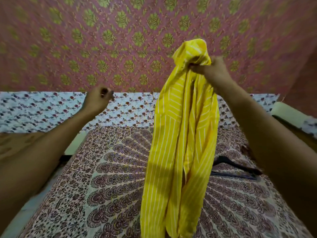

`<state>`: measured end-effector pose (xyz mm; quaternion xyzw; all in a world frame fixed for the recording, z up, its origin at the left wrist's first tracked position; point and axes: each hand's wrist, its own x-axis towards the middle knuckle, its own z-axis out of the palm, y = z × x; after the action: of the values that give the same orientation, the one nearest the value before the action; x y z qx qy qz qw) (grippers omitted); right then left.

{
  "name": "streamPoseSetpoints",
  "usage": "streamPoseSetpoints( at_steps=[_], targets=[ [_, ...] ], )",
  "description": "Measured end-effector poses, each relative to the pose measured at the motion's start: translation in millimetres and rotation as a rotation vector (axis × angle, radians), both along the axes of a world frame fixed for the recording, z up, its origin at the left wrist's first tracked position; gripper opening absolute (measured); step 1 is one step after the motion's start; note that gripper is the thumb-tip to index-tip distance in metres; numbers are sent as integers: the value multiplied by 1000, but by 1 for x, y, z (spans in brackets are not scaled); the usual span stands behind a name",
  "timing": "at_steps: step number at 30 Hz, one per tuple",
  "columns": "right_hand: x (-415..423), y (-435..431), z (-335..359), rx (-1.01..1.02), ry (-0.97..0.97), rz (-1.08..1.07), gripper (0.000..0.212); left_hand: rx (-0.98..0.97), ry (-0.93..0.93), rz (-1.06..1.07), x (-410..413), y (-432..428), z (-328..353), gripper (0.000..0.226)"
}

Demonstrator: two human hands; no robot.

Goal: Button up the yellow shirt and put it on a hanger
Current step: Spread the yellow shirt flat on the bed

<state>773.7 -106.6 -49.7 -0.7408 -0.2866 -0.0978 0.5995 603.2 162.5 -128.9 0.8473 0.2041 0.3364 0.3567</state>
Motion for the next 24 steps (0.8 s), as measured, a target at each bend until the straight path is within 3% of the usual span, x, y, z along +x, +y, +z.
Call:
streamPoseSetpoints(
  at_steps=[2,3,4,6,8,12,15,17,21,23,24],
  targets=[
    [-15,11,-5,-87,-29,69,36,-146,-63,-195,4,-14,8,20],
    [-24,20,-9,-122,-61,120,30,-195,-47,-321,8,-29,11,36],
    [-34,28,-13,-157,-88,167,25,-208,-27,-423,14,-46,13,50],
    [-46,43,-21,-194,-116,263,17,-185,-39,-542,29,-77,15,56],
    [-51,48,-25,-209,-133,340,16,-181,-117,-520,42,-91,14,54],
    [-46,23,-31,-284,-90,394,35,-118,-242,-358,42,-78,14,46],
    [-24,-4,-75,-836,-137,213,28,-88,-318,-240,39,-66,15,40],
    [-10,-22,-110,-1007,-44,125,26,-64,-314,-186,38,-60,14,43],
    [6,-54,-125,-881,5,-158,37,-24,-254,-199,40,-62,-2,42],
    [2,-54,-122,-932,-25,-29,53,10,-214,-247,43,-66,-6,46],
    [-6,-49,-119,-834,0,97,63,33,-188,-302,43,-71,-5,49]
  ],
)
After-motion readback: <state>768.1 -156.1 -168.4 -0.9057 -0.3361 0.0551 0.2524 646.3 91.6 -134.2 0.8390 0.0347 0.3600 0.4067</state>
